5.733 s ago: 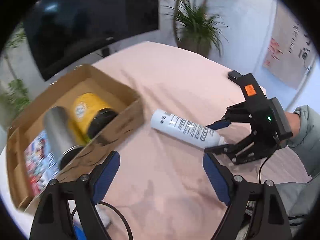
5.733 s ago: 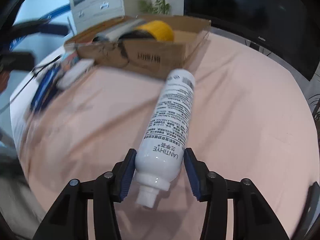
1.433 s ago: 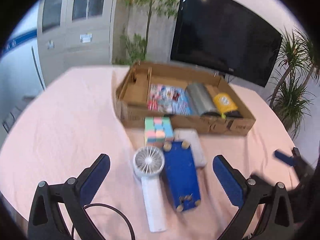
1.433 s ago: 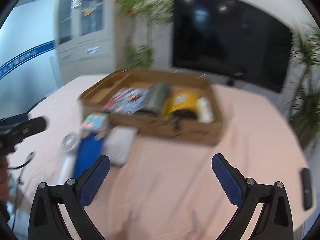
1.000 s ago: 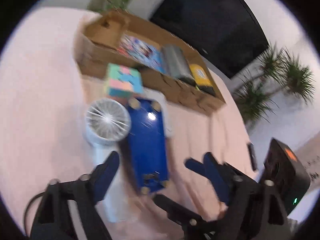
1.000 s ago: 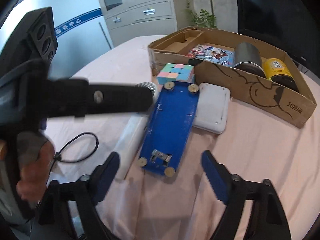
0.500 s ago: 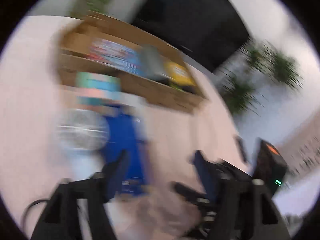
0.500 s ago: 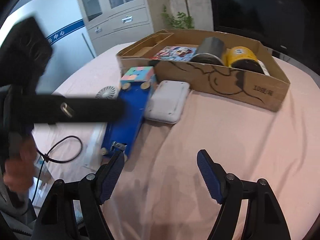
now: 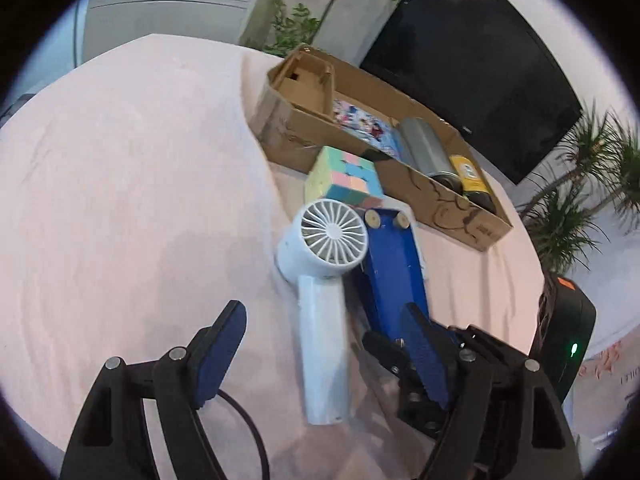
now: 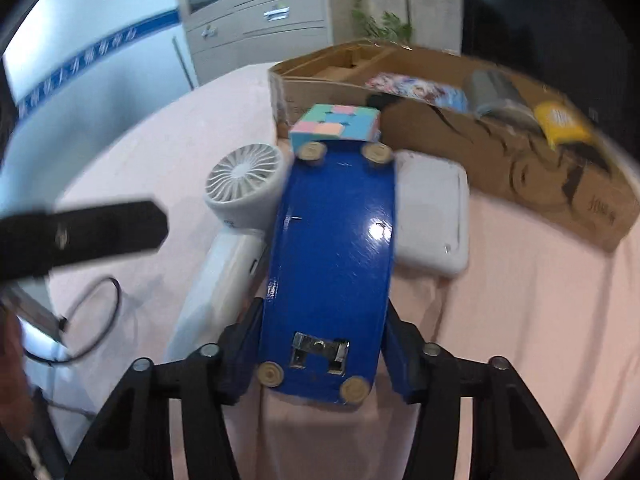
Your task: Organize rigid objects
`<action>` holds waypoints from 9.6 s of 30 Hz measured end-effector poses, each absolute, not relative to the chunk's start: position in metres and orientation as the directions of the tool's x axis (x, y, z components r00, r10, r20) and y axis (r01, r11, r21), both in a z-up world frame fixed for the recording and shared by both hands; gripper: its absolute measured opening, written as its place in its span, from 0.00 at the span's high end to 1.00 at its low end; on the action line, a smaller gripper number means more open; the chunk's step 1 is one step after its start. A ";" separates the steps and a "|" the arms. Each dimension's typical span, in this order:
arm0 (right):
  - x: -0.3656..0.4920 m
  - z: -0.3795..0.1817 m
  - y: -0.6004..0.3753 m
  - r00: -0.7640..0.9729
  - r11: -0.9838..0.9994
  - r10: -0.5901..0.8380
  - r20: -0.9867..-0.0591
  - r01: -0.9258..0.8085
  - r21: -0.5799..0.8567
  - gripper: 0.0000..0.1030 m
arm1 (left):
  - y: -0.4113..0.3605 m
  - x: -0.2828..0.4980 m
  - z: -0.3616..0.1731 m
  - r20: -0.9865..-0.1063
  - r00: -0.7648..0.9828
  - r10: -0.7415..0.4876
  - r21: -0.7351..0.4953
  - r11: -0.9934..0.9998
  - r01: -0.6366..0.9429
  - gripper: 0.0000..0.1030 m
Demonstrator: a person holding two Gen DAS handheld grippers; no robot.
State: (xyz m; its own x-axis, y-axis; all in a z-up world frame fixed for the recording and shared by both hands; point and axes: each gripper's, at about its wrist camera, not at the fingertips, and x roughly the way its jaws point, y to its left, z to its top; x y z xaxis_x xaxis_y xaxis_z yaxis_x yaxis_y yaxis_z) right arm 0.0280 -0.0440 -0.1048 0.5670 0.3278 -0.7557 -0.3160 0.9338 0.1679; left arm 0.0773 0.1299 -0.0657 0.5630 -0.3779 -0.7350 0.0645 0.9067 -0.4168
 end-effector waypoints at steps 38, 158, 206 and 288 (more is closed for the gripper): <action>-0.024 -0.099 -0.197 0.608 0.952 0.279 -0.743 -0.074 0.297 0.18 | -0.018 0.122 -0.102 -0.724 0.244 -0.645 -0.609 0.764 0.213 0.23; -0.051 -0.115 -0.183 0.612 0.961 0.120 -0.782 -0.268 -0.063 0.11 | -0.041 0.118 -0.051 -0.599 0.313 -0.737 -0.660 0.676 0.327 0.43; 0.017 -0.163 -0.159 0.360 0.821 0.570 -0.739 -0.282 0.496 0.37 | -0.005 0.128 -0.129 -0.665 0.161 -0.729 -0.718 0.684 0.126 0.68; -0.031 -0.112 -0.065 0.437 0.844 0.514 -0.738 -0.411 0.344 0.04 | 0.084 0.096 -0.108 -0.769 0.133 -0.625 -0.577 0.769 0.274 0.56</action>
